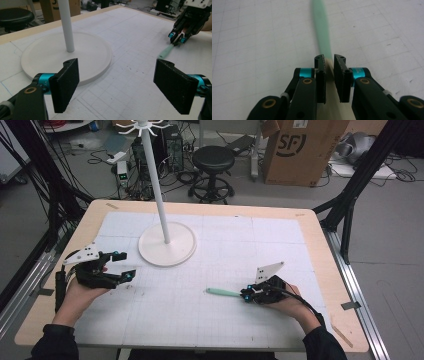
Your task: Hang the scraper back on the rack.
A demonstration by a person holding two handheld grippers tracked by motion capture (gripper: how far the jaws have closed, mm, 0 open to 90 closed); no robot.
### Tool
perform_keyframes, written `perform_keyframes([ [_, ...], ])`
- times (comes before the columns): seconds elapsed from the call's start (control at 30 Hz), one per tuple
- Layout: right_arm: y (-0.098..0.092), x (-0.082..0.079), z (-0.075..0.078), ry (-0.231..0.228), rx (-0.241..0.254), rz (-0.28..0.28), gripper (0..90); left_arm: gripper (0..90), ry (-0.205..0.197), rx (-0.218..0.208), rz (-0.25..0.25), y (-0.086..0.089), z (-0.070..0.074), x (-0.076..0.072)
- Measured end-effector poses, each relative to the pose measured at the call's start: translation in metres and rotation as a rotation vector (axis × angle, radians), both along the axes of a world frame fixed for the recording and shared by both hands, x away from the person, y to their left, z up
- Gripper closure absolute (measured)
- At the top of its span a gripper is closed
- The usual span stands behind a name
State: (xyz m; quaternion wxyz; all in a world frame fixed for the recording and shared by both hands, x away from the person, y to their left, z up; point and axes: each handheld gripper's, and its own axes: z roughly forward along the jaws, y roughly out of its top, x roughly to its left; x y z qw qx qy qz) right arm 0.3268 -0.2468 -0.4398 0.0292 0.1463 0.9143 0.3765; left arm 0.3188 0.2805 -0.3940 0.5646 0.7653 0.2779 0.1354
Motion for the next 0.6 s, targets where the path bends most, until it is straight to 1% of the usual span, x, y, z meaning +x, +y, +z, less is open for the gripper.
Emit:
perform_keyframes([
  [0.03,-0.001,0.000,0.000,0.007,0.002,-0.002,81.6,21.6,0.002,0.000,-0.001,0.000,0.000,0.000],
  [0.07,-0.002,0.001,0.002,0.017,0.018,-0.015,81.6,21.8,0.001,0.000,-0.001,0.000,0.000,0.000],
  [0.1,-0.003,0.001,0.003,0.019,0.028,-0.029,81.6,21.9,0.003,0.000,0.003,0.000,0.000,0.000],
  [0.13,-0.003,0.001,0.003,0.019,0.028,-0.029,81.6,21.9,0.002,0.001,0.001,0.000,0.000,0.000],
  [0.17,-0.006,0.002,0.010,0.019,0.066,-0.060,81.7,21.9,0.002,0.001,-0.002,0.000,0.000,0.000],
  [0.2,-0.007,0.003,0.014,0.009,0.087,-0.071,81.7,22.0,0.002,-0.002,-0.004,0.000,0.000,0.000],
  [0.3,-0.008,0.005,0.029,0.012,0.153,-0.127,81.7,22.1,-0.002,-0.003,-0.011,-0.002,0.000,0.000],
  [0.33,-0.009,0.007,0.033,-0.002,0.171,-0.133,81.7,22.1,-0.003,-0.002,-0.014,-0.002,0.000,0.000],
  [0.5,-0.008,0.015,0.058,-0.037,0.233,-0.201,81.8,22.4,-0.008,-0.015,-0.014,-0.001,0.001,0.000],
  [0.53,-0.008,0.017,0.064,-0.045,0.253,-0.210,81.8,22.5,-0.006,-0.018,-0.012,-0.001,0.001,0.000],
  [0.57,-0.008,0.017,0.064,-0.045,0.253,-0.210,81.8,22.5,-0.006,-0.018,-0.012,-0.001,0.001,0.000],
  [0.6,-0.006,0.022,0.076,-0.054,0.269,-0.231,81.8,22.6,-0.006,-0.017,-0.013,-0.001,0.001,0.000],
])
